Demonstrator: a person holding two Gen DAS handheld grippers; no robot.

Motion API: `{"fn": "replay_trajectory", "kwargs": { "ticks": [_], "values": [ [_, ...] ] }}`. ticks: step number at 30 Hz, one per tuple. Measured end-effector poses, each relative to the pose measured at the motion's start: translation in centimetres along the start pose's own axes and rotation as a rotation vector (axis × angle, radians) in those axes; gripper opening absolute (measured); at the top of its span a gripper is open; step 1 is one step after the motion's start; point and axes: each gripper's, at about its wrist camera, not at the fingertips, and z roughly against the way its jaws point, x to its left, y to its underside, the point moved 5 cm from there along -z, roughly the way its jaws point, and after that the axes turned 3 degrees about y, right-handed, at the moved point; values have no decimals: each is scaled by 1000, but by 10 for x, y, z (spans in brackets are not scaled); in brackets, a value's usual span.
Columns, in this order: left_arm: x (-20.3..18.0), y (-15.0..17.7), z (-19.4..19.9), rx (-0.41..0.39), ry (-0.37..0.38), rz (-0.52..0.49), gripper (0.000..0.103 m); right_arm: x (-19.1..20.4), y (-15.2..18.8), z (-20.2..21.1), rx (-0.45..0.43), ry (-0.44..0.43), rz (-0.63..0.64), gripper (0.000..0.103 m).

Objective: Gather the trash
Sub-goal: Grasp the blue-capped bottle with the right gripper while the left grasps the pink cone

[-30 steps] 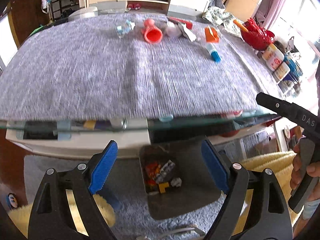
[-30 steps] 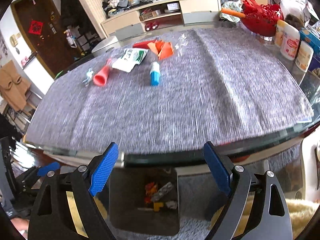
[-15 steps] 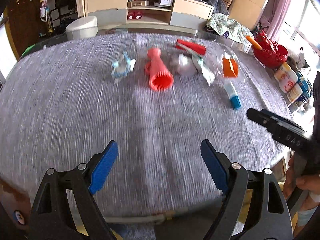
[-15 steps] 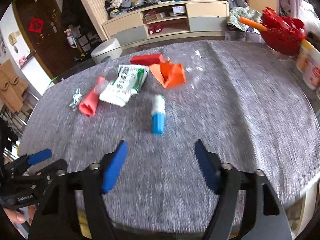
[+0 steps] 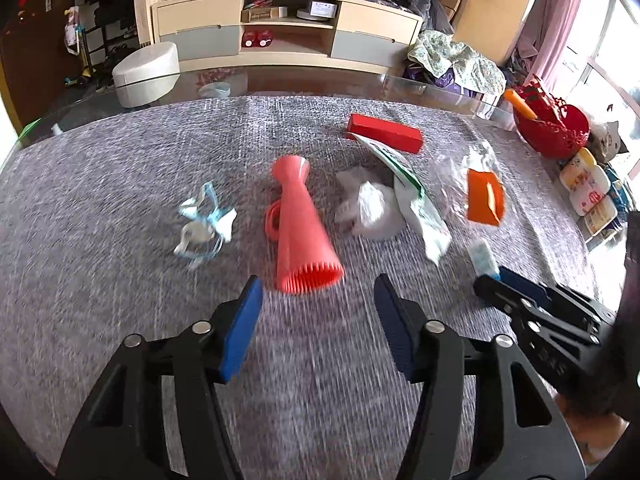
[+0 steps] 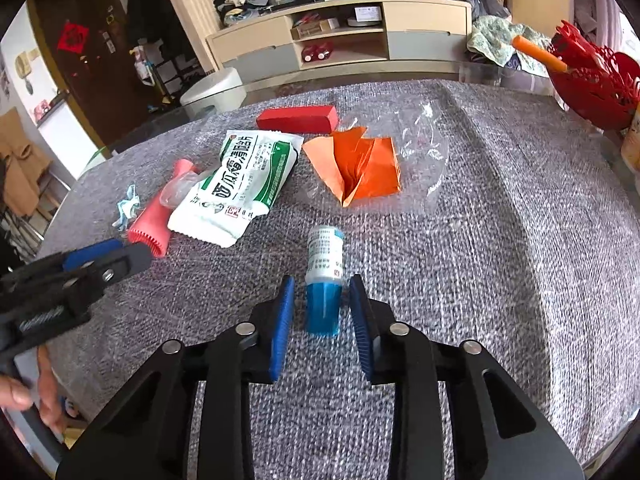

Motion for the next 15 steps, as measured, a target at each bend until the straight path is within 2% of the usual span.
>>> {"fn": "replay_trajectory", "kwargs": {
  "ticks": [7,8,12,15],
  "values": [
    [3,-14,-26,19,-9,-2,51,3,-5,-4,-11,5,12,26],
    [3,-15,-29,18,-13,-2,51,3,-6,-4,-12,12,17,23],
    [7,-18,-30,15,-31,-9,34,2,-5,-3,-12,9,22,20],
    [6,-16,-28,20,-38,-22,34,1,-3,-1,-8,-5,24,20]
  ]
}}
